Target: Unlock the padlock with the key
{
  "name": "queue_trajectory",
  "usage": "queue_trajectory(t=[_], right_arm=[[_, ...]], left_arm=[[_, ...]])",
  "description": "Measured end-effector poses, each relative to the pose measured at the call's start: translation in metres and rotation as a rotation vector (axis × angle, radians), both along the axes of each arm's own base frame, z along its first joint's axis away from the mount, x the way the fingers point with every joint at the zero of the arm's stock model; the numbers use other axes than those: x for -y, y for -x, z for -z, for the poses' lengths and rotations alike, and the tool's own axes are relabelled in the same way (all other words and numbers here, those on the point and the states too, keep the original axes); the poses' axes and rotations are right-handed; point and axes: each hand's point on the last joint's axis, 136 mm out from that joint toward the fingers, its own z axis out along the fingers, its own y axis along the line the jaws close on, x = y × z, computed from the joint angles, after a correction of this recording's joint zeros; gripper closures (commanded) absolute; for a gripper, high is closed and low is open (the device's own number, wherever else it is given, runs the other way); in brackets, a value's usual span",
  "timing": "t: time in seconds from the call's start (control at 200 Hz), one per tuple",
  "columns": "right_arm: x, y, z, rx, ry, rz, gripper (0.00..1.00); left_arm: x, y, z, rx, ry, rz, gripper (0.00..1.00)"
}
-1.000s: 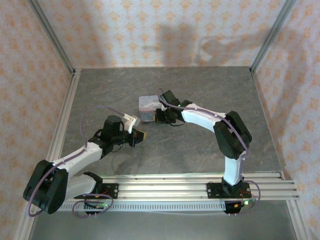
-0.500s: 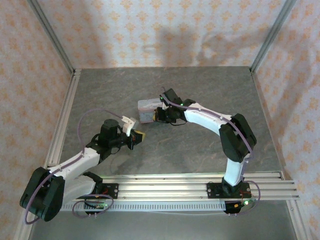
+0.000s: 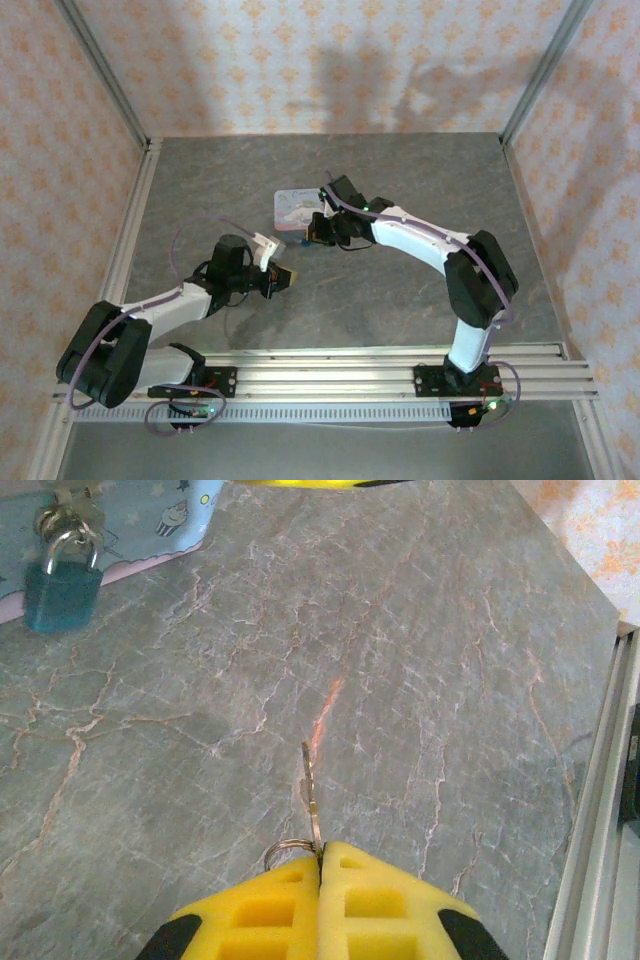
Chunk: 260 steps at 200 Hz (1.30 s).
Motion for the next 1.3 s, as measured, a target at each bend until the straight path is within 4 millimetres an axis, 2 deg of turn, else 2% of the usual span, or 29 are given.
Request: queue_trajectory(t=[0.175, 0.265, 0.36, 0.475, 0.56, 0.686, 1.011, 1.301], right_arm=[[0.003, -0.003, -0.001, 0.015, 0.013, 0.013, 0.99], [0.007, -0.006, 0.002, 0.046, 0.05, 0.037, 0.86], [0.013, -0.007, 0.009, 0.088, 0.116, 0.063, 0.61], [0.011, -0.002, 0.019, 0.148, 0.184, 0.08, 0.5], [0.006, 0.0, 0.024, 0.192, 0.22, 0.084, 0.49], [-0.001, -0.007, 0.036, 0.248, 0.259, 0.11, 0.49], [0.007, -0.026, 0.079, 0.299, 0.379, 0.181, 0.49], [0.002, -0.036, 0.093, 0.307, 0.391, 0.219, 0.49]], left_arm=[[0.001, -0.002, -0.001, 0.002, 0.001, 0.0, 1.0], [-0.001, 0.0, -0.001, -0.001, -0.009, -0.002, 1.0], [-0.004, 0.0, 0.0, -0.006, -0.024, -0.016, 1.0], [-0.007, -0.001, -0.002, 0.002, -0.036, -0.036, 1.0], [-0.009, -0.003, -0.004, 0.012, -0.044, -0.051, 1.0], [-0.014, -0.005, -0.008, 0.031, -0.058, -0.081, 1.0], [-0.023, -0.005, -0.013, 0.07, -0.078, -0.126, 1.0], [-0.023, -0.005, -0.011, 0.065, -0.08, -0.126, 1.0]])
